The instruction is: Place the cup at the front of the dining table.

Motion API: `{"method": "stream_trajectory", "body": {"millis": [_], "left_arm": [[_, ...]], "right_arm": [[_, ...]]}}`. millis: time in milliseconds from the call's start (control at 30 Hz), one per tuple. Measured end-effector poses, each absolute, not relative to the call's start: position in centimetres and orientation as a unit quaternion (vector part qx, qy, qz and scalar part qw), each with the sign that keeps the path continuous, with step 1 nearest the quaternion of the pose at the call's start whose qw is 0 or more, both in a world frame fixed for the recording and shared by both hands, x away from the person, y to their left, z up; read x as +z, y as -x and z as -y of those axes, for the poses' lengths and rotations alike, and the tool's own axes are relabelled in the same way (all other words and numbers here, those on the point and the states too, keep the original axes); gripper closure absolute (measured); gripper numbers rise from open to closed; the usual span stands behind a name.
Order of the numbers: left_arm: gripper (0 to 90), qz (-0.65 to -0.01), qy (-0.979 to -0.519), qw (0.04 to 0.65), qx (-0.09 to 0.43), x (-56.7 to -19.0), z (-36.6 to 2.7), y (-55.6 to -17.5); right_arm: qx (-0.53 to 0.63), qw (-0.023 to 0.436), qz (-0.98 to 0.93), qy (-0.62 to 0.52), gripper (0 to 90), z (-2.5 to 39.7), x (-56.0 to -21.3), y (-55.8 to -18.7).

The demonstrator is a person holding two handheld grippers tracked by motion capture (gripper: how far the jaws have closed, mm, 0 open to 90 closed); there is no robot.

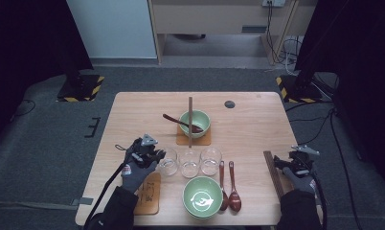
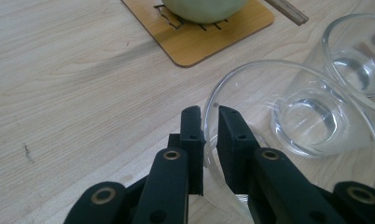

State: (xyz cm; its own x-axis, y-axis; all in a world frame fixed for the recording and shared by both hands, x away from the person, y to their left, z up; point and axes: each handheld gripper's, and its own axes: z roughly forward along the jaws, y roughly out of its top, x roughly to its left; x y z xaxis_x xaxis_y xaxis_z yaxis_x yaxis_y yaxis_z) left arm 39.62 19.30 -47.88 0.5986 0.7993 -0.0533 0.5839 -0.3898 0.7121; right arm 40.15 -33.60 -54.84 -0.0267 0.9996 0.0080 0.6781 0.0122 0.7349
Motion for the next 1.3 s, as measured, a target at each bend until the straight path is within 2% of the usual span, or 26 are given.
{"method": "stream_trajectory", "body": {"millis": [900, 1300], "left_arm": [[80.6, -0.442, -0.754, 0.442, 0.199, -43.1, -22.9, -38.4], [80.6, -0.453, -0.738, 0.451, 0.216, -42.3, -22.8, -40.6]], "right_arm": [[0.29, 0.277, -0.656, -0.64, 8.1, 33.6, -54.8, -40.2], [0.29, 0.275, -0.656, -0.641, 7.6, 33.6, -54.8, -40.2]]}}
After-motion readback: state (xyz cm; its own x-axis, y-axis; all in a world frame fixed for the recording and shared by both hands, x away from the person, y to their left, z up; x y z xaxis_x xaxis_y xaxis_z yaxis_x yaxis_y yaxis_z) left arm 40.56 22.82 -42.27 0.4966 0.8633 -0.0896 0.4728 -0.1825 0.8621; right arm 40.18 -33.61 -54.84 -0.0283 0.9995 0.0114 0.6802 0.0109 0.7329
